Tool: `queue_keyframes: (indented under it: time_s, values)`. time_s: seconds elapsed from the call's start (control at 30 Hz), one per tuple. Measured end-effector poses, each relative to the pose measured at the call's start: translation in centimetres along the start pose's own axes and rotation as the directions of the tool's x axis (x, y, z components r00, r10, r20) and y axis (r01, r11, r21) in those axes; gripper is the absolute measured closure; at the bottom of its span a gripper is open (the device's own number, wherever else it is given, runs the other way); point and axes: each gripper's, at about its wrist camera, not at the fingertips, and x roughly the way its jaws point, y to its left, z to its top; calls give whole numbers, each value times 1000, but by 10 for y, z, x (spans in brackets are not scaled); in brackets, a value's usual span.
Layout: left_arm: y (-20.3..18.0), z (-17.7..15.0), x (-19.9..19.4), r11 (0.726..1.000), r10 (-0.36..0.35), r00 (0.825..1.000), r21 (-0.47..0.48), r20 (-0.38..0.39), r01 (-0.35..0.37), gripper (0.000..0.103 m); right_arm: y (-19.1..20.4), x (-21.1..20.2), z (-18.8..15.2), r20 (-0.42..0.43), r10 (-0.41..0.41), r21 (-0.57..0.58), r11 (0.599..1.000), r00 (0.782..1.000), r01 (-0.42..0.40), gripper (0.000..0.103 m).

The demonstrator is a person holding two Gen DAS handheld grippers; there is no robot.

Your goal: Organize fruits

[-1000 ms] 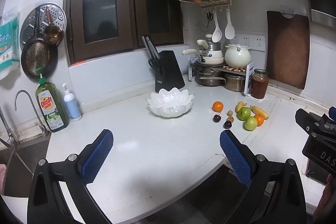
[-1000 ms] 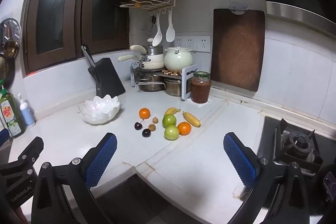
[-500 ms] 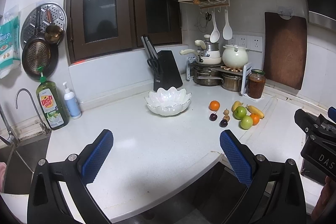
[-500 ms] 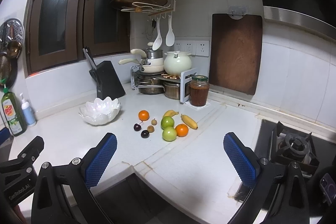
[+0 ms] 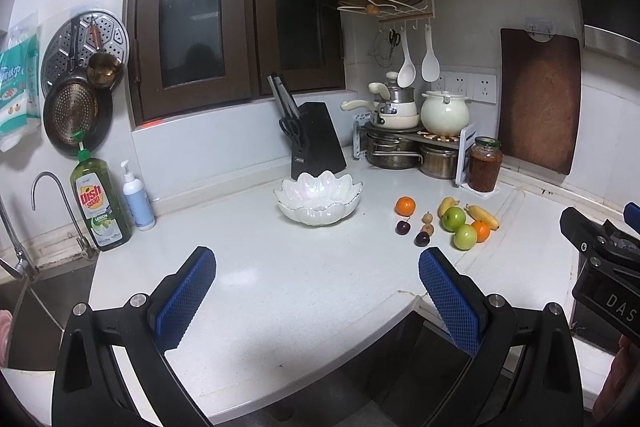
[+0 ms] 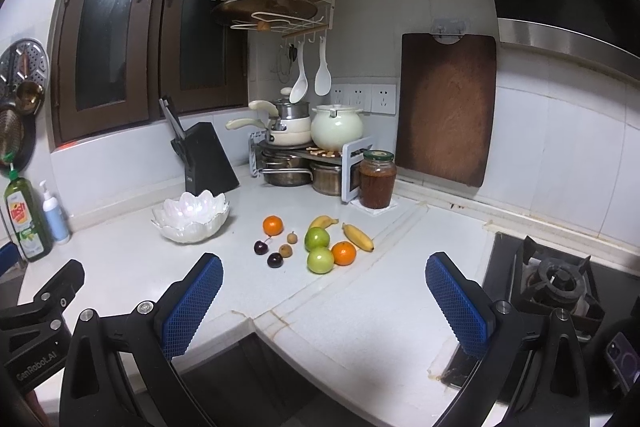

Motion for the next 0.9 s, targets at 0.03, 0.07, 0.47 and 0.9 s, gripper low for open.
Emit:
queue_keyframes:
  time_s: [0.03,0.07,0.47,0.9]
  values:
    - [0,0,0,1000,0,1000,1,0,0,0,-1,0,0,1,1,0,1000,1000,-1,0]
    - [0,0,0,1000,-1,1000,0,-1,1,0,-1,0,1,0,0,0,1000,1000,0,0]
    - [-4,4,-1,1000,-7,1000,3,-1,7,0,-3,0,1,-1,2,4,1000,1000,-2,0]
    - [-5,5,0,1000,-10,1000,4,-1,10,0,-3,0,1,0,1,4,1000,1000,-1,0]
